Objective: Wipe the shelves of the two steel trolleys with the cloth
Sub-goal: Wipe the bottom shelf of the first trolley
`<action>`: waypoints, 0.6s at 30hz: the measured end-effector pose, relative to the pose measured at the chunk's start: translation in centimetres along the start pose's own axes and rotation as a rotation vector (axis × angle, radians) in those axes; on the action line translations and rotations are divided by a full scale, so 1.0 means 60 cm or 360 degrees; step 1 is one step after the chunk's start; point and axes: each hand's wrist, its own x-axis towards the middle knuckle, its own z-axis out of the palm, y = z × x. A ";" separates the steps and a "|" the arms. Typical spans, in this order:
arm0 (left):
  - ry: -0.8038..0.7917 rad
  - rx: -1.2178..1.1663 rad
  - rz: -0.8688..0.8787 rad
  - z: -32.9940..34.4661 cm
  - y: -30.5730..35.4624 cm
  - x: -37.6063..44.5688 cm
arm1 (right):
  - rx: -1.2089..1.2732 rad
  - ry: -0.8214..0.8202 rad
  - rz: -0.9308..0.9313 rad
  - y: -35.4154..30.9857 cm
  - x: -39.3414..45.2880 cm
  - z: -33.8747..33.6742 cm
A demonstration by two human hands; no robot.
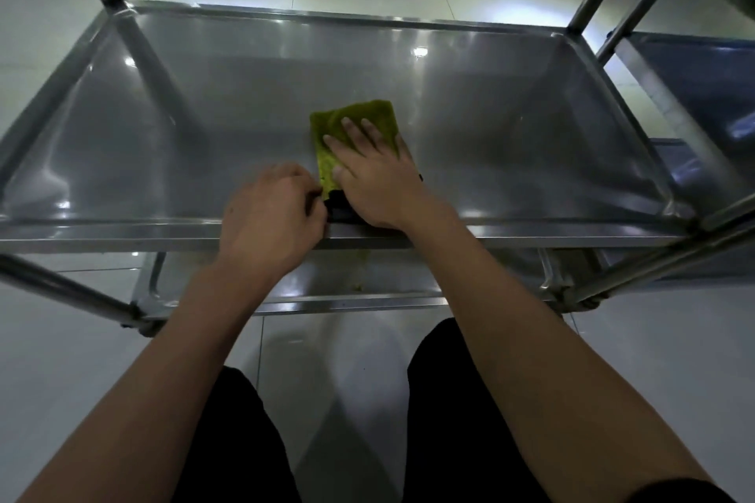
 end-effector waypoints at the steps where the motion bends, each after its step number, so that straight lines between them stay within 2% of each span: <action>1: 0.0003 0.0009 -0.0016 0.001 0.006 0.003 | 0.0001 0.0004 -0.0001 0.010 -0.004 -0.001; 4: -0.0042 0.0008 0.0029 0.007 0.041 0.017 | 0.0018 0.0013 0.0084 0.062 -0.020 -0.011; 11: -0.0287 0.0033 0.0306 0.053 0.213 0.079 | 0.0010 0.0047 0.0425 0.273 -0.103 -0.053; 18: -0.0473 0.0181 0.0281 0.096 0.304 0.118 | 0.0090 0.0044 0.0908 0.474 -0.185 -0.103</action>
